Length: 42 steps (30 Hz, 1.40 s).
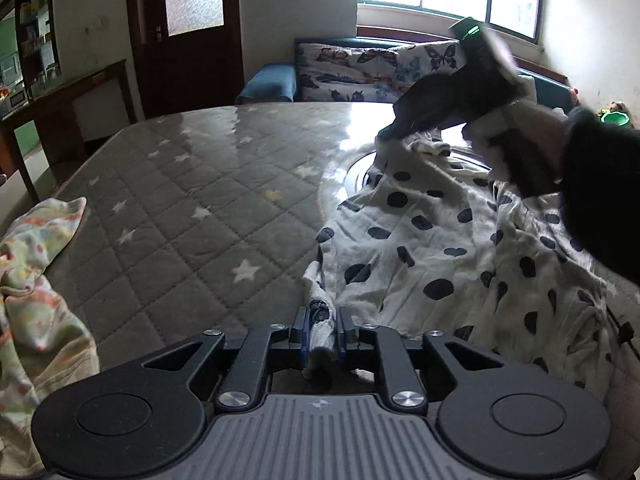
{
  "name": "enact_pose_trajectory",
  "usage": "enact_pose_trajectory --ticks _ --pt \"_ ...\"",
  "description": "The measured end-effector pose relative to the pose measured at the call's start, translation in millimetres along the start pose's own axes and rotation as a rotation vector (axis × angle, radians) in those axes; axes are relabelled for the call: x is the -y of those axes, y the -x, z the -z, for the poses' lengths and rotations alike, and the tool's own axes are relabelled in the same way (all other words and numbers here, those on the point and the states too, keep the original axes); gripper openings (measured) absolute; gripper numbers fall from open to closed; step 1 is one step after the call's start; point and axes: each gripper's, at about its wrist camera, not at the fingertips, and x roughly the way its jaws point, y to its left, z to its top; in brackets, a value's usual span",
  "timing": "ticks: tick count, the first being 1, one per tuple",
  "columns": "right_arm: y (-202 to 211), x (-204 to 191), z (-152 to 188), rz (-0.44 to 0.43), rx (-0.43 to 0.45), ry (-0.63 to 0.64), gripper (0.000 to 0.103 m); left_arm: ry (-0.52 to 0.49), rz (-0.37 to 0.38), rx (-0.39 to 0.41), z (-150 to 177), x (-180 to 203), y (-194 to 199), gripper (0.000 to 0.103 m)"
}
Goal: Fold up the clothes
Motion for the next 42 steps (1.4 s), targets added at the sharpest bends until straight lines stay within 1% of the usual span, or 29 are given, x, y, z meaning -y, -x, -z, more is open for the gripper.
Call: enact_pose_trajectory --ticks 1,3,6,8,10,12,15,18,19,20,22,24,26,30,33,34,36,37,38,39,42 --pt "11 4 -1 -0.004 0.006 0.004 0.013 0.005 0.002 0.002 -1 -1 2 0.021" --pt "33 15 -4 0.006 0.011 0.009 0.015 0.008 0.002 0.018 -4 -3 6 0.029" --pt "54 32 -4 0.032 -0.004 0.007 0.016 0.01 -0.011 0.054 -9 -5 15 0.029" --pt "59 41 1 0.068 -0.035 -0.001 0.021 0.019 -0.001 0.074 -16 -4 17 0.029" --pt "58 47 10 0.082 -0.067 -0.011 0.021 0.014 0.024 0.088 -23 -1 12 0.029" --pt "52 50 15 0.065 -0.086 -0.042 0.021 -0.009 0.057 0.088 -27 9 6 0.029" --pt "39 48 21 0.02 -0.094 -0.087 0.021 -0.054 0.089 0.067 -27 28 -4 0.029" --pt "26 42 23 0.018 -0.107 -0.071 0.023 -0.073 0.108 0.038 -26 39 -14 0.029" --pt "21 40 24 0.037 -0.106 -0.049 0.023 -0.074 0.113 0.03 -25 41 -16 0.029" --pt "18 37 24 0.061 -0.102 -0.025 0.016 -0.076 0.116 0.024 -24 42 -19 0.029" --pt "17 36 23 0.081 -0.088 0.0 0.011 -0.08 0.119 0.014 -22 43 -23 0.029" --pt "20 37 19 0.097 -0.059 0.023 0.008 -0.079 0.123 0.009 -20 43 -25 0.029" --pt "24 40 11 0.138 -0.02 0.046 0.006 -0.077 0.125 0.004 -20 42 -27 0.029" --pt "34 55 -18 0.297 0.066 0.076 0.006 -0.079 0.133 -0.004 -19 42 -30 0.029" --pt "37 72 -41 0.401 0.111 0.064 0.011 -0.083 0.14 -0.013 -18 44 -32 0.032" --pt "38 79 -46 0.432 0.111 0.043 0.017 -0.085 0.141 -0.015 -17 44 -32 0.032" --pt "40 89 -50 0.473 0.102 0.016 0.018 -0.087 0.144 -0.017 -17 44 -33 0.032" --pt "42 95 -51 0.492 0.09 0.002 0.02 -0.087 0.146 -0.016 -17 44 -34 0.032" --pt "43 99 -51 0.501 0.08 -0.008 0.025 -0.086 0.146 -0.016 -18 43 -35 0.032" --pt "44 102 -48 0.496 0.07 -0.016 0.027 -0.083 0.143 -0.016 -18 42 -35 0.032" --pt "44 109 -39 0.448 0.039 -0.034 0.027 -0.075 0.136 -0.015 -20 39 -37 0.032"
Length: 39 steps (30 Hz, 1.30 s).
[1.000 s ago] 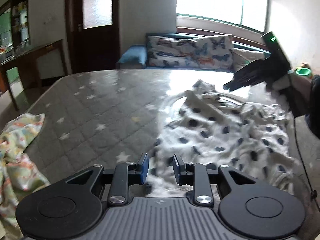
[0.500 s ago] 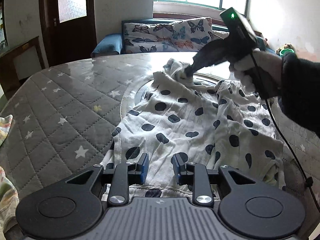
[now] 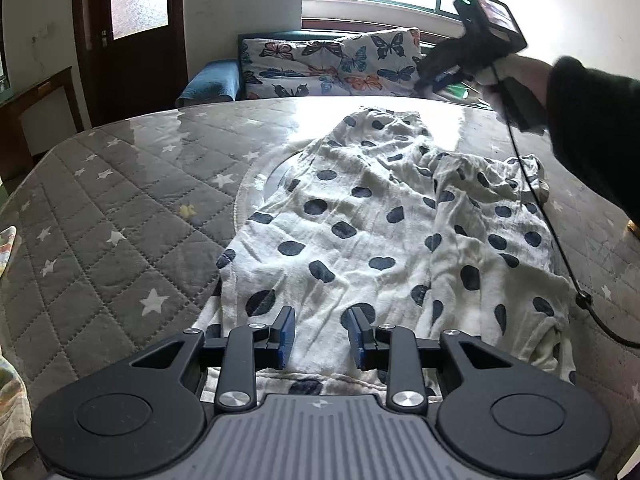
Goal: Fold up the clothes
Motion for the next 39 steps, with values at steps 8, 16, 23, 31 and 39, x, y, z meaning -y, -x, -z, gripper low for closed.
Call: enact_pose_trajectory --ticks 8,16,23,31,39 --pt "-27 -36 10 -0.226 -0.067 0.014 0.029 0.065 -0.092 0.032 -11 -19 3 0.035" --pt "-58 -78 9 -0.182 -0.07 0.084 0.02 0.094 -0.17 0.023 -15 -40 -4 0.046" --pt "-79 -111 -6 -0.194 -0.021 0.087 0.006 0.075 -0.164 -0.028 -7 -41 -16 0.018" --pt "-67 -112 -20 -0.349 -0.035 0.073 0.01 0.073 -0.233 -0.044 -9 -39 -19 0.014" --pt "30 -18 -5 -0.321 -0.028 0.03 0.016 0.045 -0.2 0.036 -17 -24 2 0.031"
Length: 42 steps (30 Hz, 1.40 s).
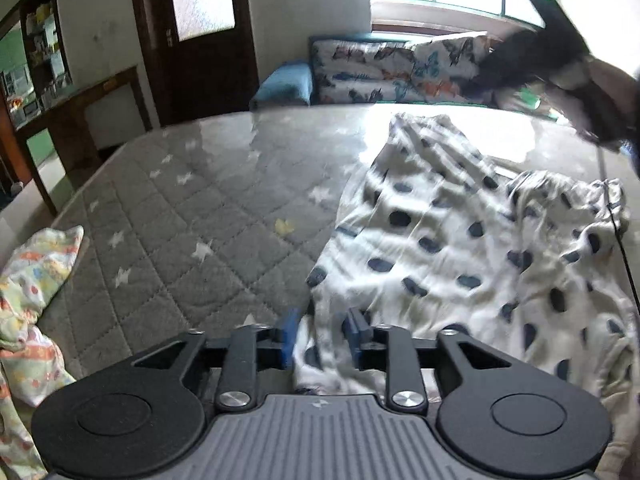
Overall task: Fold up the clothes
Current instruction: 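Lay the garment flat with the right tool while the left tool holds the waistband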
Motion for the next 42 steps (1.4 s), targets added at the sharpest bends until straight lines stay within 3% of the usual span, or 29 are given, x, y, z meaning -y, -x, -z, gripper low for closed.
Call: enact_pose_trajectory --ticks 5,9,12,17,20,26,29,33,38,42 --pt "67 47 47 0.096 -0.031 -0.057 0.018 -0.037 0.088 0.044 0 18 25 0.031" --pt "101 84 89 0.141 -0.063 -0.188 0.018 -0.126 0.215 0.051 9 48 42 0.031" --pt "112 107 118 0.137 -0.08 -0.303 0.018 -0.219 0.297 0.056 17 75 52 0.043" --pt "116 125 148 0.063 -0.08 -0.451 0.018 -0.307 0.367 0.053 28 106 59 0.045" --pt "108 126 149 0.036 -0.073 -0.486 0.022 -0.306 0.364 0.046 30 108 58 0.046" --pt "83 120 146 0.067 -0.091 -0.491 0.022 -0.31 0.411 0.001 39 104 54 0.046" --pt "75 114 140 0.099 -0.082 -0.481 0.006 -0.318 0.419 -0.026 46 106 48 0.046" --pt "76 94 116 0.115 -0.023 -0.419 0.003 -0.322 0.427 -0.049 49 107 41 0.046" --pt "102 60 76 0.056 0.109 -0.321 0.003 -0.334 0.425 -0.053 52 107 39 0.047" --pt "117 43 53 0.053 0.166 -0.25 0.003 -0.351 0.432 -0.062 55 109 36 0.049"
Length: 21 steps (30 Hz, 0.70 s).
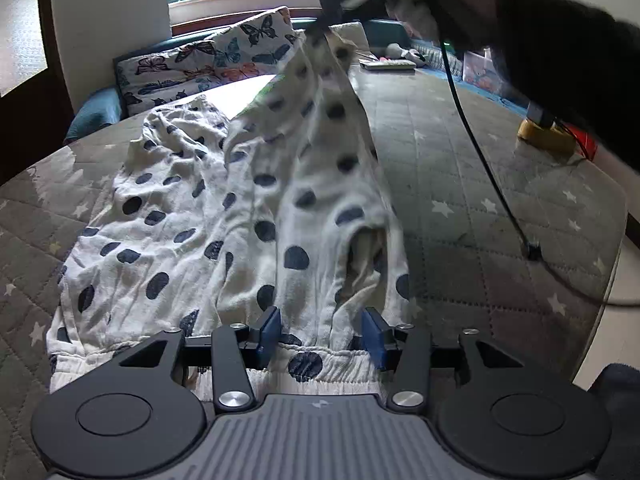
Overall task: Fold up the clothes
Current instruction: 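Lay the garment flat with the right tool while the left tool holds the waistband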
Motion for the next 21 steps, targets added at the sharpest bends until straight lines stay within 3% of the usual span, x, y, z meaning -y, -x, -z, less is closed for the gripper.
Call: enact_pose_trajectory --ticks 4,6,9,12,15,16,19,21 --pt "29 -30 -10 -0.076 0.15 0.136 0.003 -0.003 -0.003 0.003 0 1 -2 0.049" --pt "35 -37 -5 -0.045 0.173 0.205 0.003 0.0 0.001 0.004 0 0 -2 0.049" --pt "25 -25 10 0.075 0.109 0.249 0.003 -0.019 0.001 0.002 2 1 -2 0.049" --pt "-4 14 28 0.219 -0.05 0.168 0.007 -0.036 0.002 0.003 2 3 -1 0.05" --pt "-25 49 49 0.309 -0.175 0.109 0.012 -0.053 0.008 0.002 3 4 2 0.05" --pt "-29 56 54 0.32 -0.2 0.096 0.015 -0.058 0.011 0.001 3 5 3 0.05" --pt "-34 65 63 0.314 -0.231 0.075 0.035 -0.076 0.014 0.005 2 7 8 0.053" --pt "-37 67 63 0.32 -0.226 0.072 0.038 -0.089 0.018 0.015 -1 9 12 0.055"
